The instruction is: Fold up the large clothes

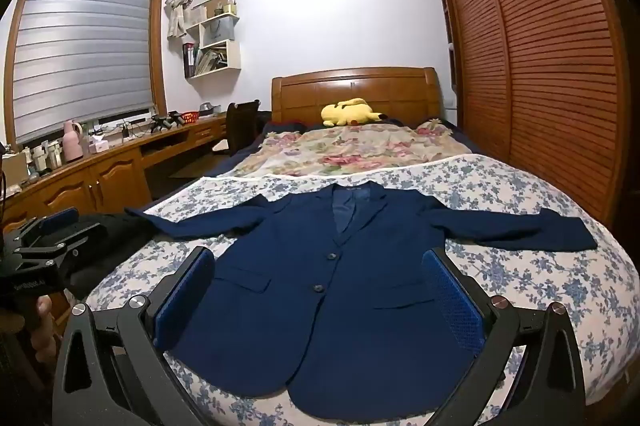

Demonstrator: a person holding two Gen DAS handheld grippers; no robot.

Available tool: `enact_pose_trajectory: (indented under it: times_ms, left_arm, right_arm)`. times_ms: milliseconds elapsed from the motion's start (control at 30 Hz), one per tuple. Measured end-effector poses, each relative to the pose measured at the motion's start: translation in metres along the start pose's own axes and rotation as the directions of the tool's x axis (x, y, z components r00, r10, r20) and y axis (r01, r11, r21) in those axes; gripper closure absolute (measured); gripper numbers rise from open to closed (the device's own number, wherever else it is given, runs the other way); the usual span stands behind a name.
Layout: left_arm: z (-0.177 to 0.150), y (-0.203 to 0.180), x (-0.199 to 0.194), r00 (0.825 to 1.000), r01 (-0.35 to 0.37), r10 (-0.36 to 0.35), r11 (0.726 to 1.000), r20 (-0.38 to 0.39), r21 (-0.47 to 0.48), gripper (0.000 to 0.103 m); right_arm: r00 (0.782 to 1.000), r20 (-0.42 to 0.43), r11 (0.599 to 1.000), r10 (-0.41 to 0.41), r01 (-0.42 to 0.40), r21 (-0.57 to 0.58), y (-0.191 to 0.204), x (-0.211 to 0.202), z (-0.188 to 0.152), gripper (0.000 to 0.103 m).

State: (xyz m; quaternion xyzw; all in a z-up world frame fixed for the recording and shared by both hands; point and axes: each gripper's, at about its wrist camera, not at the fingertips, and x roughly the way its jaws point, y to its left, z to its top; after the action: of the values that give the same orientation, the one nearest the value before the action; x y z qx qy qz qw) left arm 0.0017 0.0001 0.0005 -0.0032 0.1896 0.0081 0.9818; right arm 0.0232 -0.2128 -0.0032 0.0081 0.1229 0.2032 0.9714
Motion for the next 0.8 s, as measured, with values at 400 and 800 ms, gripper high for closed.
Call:
enact_pose_trajectory:
  times_ms: [400, 800]
  left_arm:
    - [0.000, -0.009, 0.000, 1.000, -0.009, 0.009, 1.000, 0.018, 0.001, 0.000]
    - [-0.003, 0.003, -0.003, 1.000, 0.002, -0.002, 1.000, 0.015, -0.012, 0.000]
  right_arm:
    - [1.000, 0.007, 1.000, 0.007, -0.007, 0.008, 0.000, 0.000, 0.001, 0.000]
    - [1.000, 0.005, 1.000, 0.010, -0.010, 0.010, 0.001, -0.002, 0.002, 0.000]
